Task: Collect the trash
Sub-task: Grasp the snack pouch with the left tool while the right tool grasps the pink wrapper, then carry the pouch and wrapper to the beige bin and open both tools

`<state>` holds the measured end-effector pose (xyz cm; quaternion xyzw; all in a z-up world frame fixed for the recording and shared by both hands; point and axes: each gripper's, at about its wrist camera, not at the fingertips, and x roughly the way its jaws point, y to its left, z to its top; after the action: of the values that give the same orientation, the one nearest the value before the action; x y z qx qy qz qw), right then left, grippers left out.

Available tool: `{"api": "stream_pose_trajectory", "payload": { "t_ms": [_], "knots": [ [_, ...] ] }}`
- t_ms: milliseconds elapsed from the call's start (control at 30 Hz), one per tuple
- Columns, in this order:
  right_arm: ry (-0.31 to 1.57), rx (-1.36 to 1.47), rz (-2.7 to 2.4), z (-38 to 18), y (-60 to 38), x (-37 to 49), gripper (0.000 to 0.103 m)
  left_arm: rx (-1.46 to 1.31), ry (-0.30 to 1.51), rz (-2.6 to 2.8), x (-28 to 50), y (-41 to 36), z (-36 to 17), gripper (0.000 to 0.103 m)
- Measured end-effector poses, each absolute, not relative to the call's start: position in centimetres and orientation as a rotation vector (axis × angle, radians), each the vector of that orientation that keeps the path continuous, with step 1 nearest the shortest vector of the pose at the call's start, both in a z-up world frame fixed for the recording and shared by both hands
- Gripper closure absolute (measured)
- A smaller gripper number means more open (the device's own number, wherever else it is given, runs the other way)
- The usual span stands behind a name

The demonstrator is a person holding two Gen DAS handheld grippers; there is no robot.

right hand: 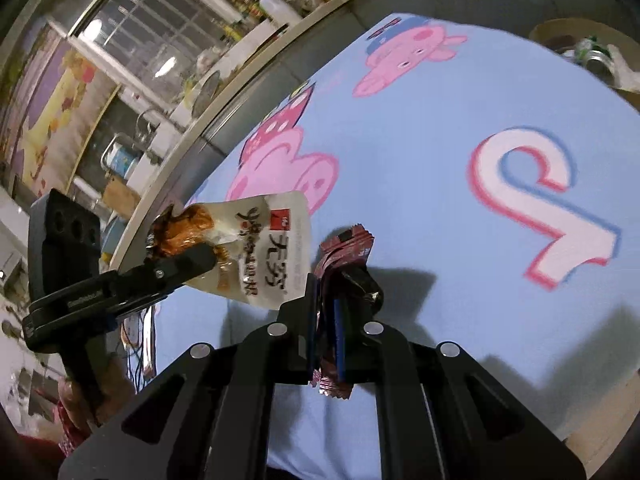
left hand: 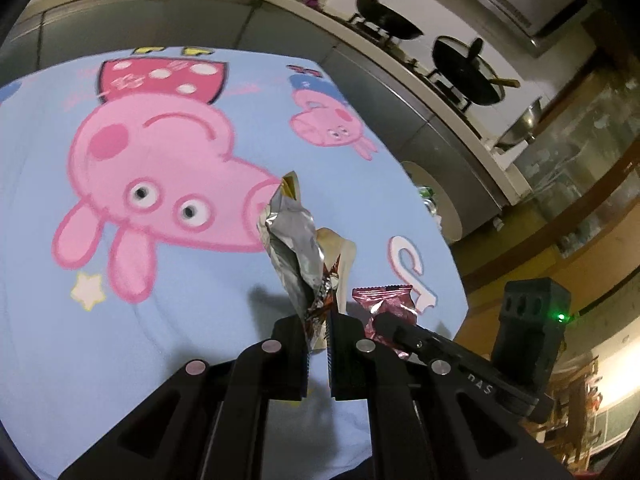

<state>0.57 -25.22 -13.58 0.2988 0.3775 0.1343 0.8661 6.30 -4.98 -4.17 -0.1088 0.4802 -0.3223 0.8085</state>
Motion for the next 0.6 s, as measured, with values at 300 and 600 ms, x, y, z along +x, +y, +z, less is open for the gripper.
{"api": "stream_pose_trajectory", "payload": {
  "t_ms": [300,600],
  "knots": [
    [0.633,0.737,0.11,-12.2,-37.1,1.5,0.096,-0.053,1.034,-0.823,9.8,-17.1,-1.6,0.096],
    [0.535,0.71,-0.176,-11.8,-52.1,3.9,0.095,0.146,0.999,-0.958,17.1,-35.5,-1.5,0.096]
  ]
}}
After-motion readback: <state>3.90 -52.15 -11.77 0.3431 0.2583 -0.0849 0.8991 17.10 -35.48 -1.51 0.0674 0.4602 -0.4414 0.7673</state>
